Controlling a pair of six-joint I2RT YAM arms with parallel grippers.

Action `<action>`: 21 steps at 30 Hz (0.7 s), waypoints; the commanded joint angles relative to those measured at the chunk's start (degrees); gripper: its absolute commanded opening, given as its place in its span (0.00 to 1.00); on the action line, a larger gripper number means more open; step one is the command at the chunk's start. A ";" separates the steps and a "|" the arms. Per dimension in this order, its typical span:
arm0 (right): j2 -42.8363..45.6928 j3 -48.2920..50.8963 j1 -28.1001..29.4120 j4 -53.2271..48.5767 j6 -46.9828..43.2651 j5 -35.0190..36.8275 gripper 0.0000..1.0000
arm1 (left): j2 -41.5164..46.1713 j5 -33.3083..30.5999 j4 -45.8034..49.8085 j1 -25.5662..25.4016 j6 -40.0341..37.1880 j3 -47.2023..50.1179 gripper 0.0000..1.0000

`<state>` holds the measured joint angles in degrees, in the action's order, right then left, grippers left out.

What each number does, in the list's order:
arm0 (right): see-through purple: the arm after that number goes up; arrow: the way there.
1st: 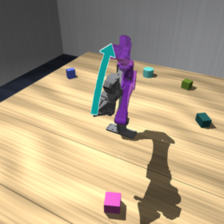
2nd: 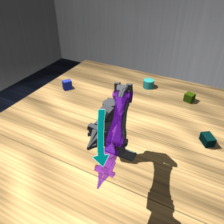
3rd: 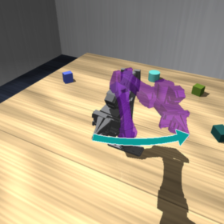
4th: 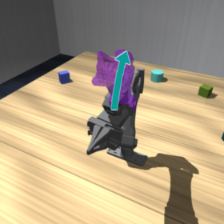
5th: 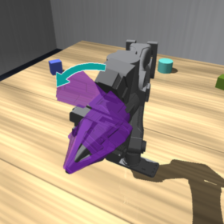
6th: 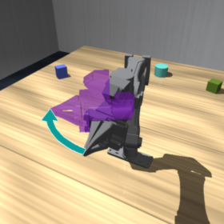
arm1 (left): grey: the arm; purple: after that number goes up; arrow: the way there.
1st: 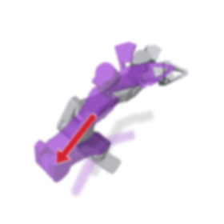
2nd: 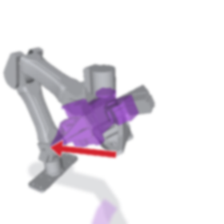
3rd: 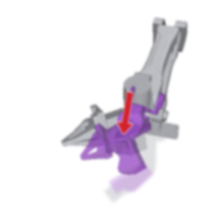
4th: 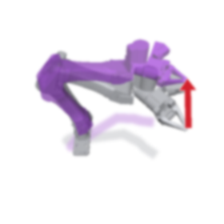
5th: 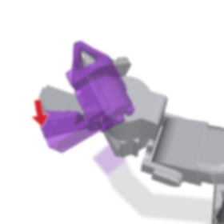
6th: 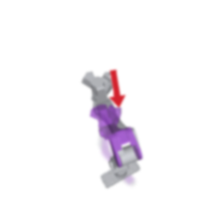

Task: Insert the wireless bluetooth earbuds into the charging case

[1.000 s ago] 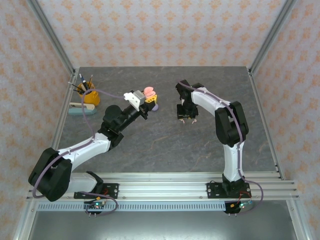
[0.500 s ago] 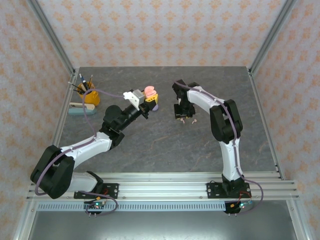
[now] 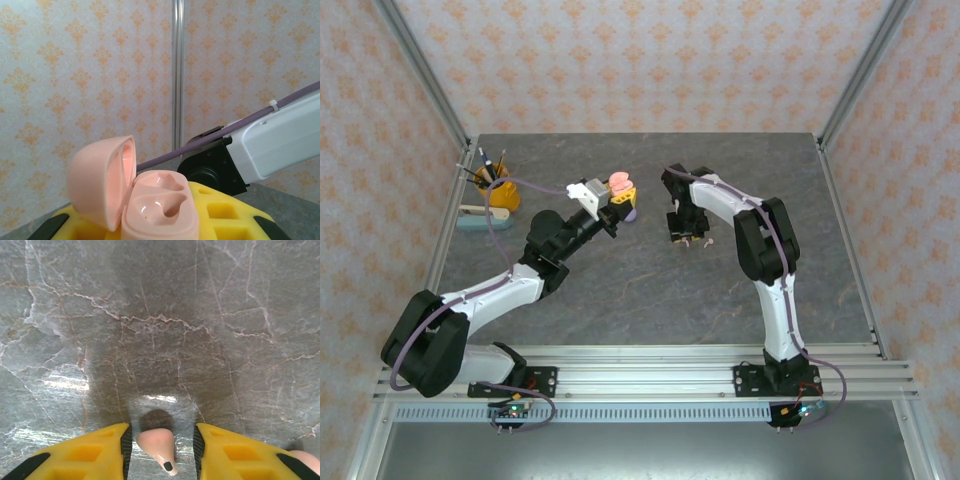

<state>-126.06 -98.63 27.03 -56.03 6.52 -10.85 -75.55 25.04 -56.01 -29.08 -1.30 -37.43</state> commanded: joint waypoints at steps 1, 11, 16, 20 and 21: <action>-0.74 -1.21 0.66 -2.41 -0.91 2.30 0.38 | -0.53 0.28 -2.55 0.46 0.67 -1.59 0.00; -0.84 -0.25 0.75 -2.33 -1.02 2.67 0.34 | -0.49 0.19 -2.27 0.43 0.93 -1.51 0.00; -0.53 0.34 0.75 -2.33 -0.95 2.33 0.30 | -0.43 0.19 -1.91 0.47 0.94 -1.51 0.00; -0.11 1.20 0.75 -2.08 -0.67 1.36 0.29 | -0.49 0.11 -1.91 0.45 0.89 -1.51 0.00; 0.06 1.49 0.81 -1.91 -0.58 1.02 0.29 | -0.44 0.12 -1.85 0.47 1.03 -1.51 0.00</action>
<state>-126.06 -98.59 27.62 -55.88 6.31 -10.57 -75.92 25.04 -55.96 -29.08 -1.23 -37.45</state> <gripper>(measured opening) 0.289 0.225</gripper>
